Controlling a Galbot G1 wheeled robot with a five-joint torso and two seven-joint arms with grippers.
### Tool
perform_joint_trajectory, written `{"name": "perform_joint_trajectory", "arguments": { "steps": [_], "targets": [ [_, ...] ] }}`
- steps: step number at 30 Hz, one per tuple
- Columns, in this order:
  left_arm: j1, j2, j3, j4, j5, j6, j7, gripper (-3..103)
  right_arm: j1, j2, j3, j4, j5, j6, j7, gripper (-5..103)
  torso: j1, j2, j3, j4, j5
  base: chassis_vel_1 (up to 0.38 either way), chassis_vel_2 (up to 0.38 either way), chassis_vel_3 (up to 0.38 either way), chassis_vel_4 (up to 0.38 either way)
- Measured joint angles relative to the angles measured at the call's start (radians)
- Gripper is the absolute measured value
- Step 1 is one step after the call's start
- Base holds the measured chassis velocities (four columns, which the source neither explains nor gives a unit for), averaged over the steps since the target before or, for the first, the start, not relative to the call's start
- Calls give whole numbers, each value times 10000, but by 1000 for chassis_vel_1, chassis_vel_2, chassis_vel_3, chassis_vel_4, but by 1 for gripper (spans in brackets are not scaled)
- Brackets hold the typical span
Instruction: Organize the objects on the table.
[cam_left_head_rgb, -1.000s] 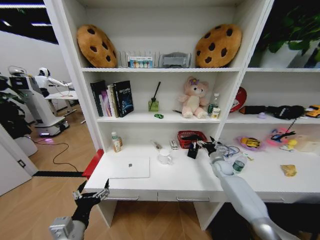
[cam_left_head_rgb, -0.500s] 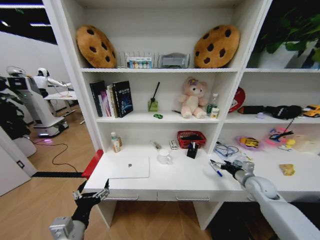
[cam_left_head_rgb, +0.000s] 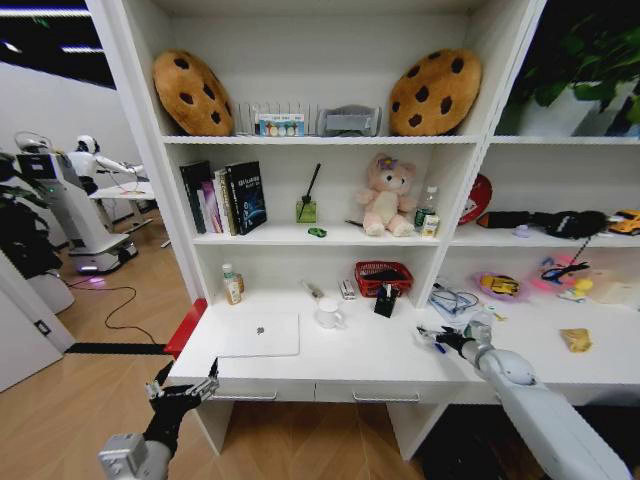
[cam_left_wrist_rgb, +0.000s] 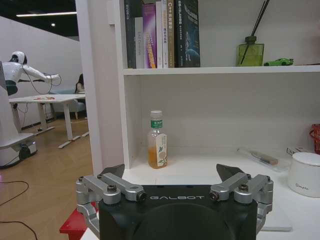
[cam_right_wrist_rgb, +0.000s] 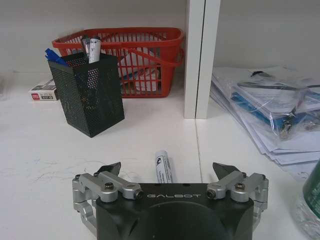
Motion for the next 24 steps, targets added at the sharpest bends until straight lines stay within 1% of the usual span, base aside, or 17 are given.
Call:
{"name": "perform_joint_trajectory", "arguments": {
  "steps": [3, 6, 7, 8, 9, 11, 12, 14, 15, 16, 17, 20, 21, 23, 24],
  "targets": [
    [0, 0, 0, 0, 1, 0, 0, 100, 388, 159, -276, -508, -166, 294, -32, 100, 0, 0, 0, 0, 0, 0, 0, 0, 0],
    [0, 0, 0, 0, 0, 0, 0, 100, 459, 204, -315, -566, -208, 360, -34, 100, 0, 0, 0, 0, 0, 0, 0, 0, 0],
    [0, 0, 0, 0, 0, 0, 0, 100, 511, 242, -360, -598, -217, 372, -42, 102, 0, 0, 0, 0, -1, 0, 0, 0, 0],
    [0, 0, 0, 0, 0, 0, 0, 100, 546, 270, -394, -632, -225, 374, -47, 102, 0, 0, 0, 0, -1, 0, 0, 0, 0],
    [0, 0, 0, 0, 0, 0, 0, 100, 587, 312, -423, -680, -253, 376, -47, 93, 0, 0, 0, 0, -1, 0, 0, 0, 0],
    [0, 0, 0, 0, 0, 0, 0, 100, 602, 358, -427, -697, -276, 369, -47, 93, 0, 0, 0, 0, -1, 0, 0, 0, 0],
    [0, 0, 0, 0, 0, 0, 0, 100, 600, 386, -427, -694, -282, 351, -42, 83, 0, 0, 0, 1, -1, 0, 0, 0, 0],
    [0, 0, 0, 0, 0, 0, 0, 100, 554, 406, -416, -646, -282, 321, -31, 83, 0, 0, 0, 1, -1, 0, 0, 0, 0],
    [0, 1, 0, 0, 0, 0, 0, 100, 514, 407, -402, -613, -282, 309, -27, 71, 0, 0, 0, 0, -1, 0, 0, 0, 0],
    [0, 0, 0, 0, 0, 0, 0, 100, 477, 404, -379, -579, -280, 303, -24, 71, 0, 0, 0, 0, -1, 0, 0, 0, 0],
    [0, 0, 0, 0, 0, 0, 0, 100, 457, 397, -363, -563, -275, 299, -23, 61, 0, 1, 0, -1, -2, 0, 0, 0, 0],
    [0, 0, 0, 0, 0, 0, 1, 100, 452, 396, -336, -521, -263, 262, -15, 61, 0, 0, 0, -1, 0, 0, 0, 0, 0],
    [0, 0, 0, 0, 0, 0, 1, 100, 453, 396, -330, -504, -244, 231, -5, 50, 0, 0, 0, 0, -1, 0, 0, 0, 0],
    [0, 0, 0, 0, 0, 0, 1, 100, 451, 375, -331, -499, -227, 212, -11, 50, 1, 1, 0, 1, 0, 0, 0, 0, 0],
    [0, 0, 0, 0, 0, 0, 1, 100, 439, 335, -340, -508, -222, 209, -30, 39, 0, 1, 0, 2, -1, 0, 0, 0, 0]
  ]
}}
